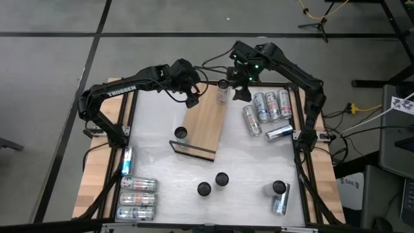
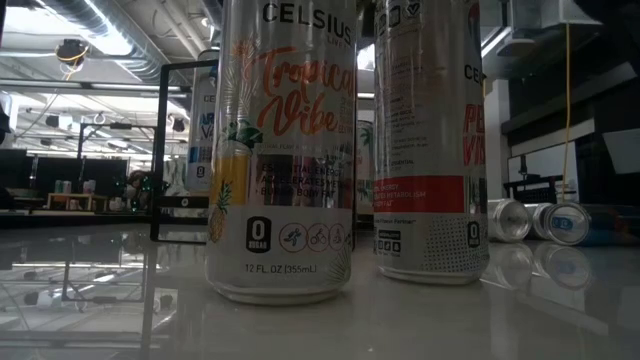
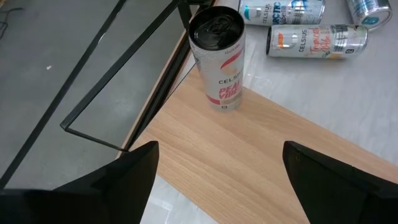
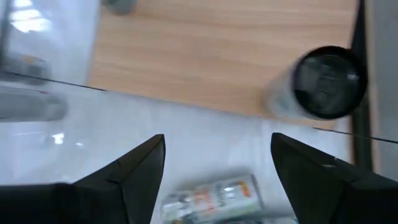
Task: Place canned beverage on shelf
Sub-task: Put the bottom right pink soda can on the shelf
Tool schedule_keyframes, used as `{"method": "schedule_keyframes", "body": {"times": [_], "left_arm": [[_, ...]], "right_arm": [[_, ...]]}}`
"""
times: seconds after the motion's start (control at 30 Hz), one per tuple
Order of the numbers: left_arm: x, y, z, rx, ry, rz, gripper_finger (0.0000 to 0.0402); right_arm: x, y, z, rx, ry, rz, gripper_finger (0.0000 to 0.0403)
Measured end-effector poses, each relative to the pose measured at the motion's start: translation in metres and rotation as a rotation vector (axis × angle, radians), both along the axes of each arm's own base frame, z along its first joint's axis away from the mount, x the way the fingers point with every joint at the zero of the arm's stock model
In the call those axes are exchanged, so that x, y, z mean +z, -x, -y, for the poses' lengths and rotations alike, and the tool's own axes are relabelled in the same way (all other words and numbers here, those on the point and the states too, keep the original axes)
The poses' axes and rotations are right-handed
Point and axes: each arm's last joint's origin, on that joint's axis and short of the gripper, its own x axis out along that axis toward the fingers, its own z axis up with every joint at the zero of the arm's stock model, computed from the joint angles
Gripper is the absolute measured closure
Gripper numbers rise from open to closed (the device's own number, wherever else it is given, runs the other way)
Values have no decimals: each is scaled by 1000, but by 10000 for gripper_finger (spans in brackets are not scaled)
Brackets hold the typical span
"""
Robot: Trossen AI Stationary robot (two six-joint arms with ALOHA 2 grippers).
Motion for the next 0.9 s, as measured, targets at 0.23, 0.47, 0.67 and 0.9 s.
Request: {"method": "schedule_keyframes", "body": {"times": [0.23,0.47,0.67,0.9], "left_arm": [[0,0,0,0,0,0,66],[0,0,0,0,0,0,66],[0,0,0,0,-1,0,66],[0,0,0,0,-2,3,66]], "right_arm": [[-36,20,-18,-96,-19,65,116],[-90,29,-19,-224,41,282,116],[-124,25,-17,-212,25,310,116],[-134,18,-14,-209,42,363,116]]}}
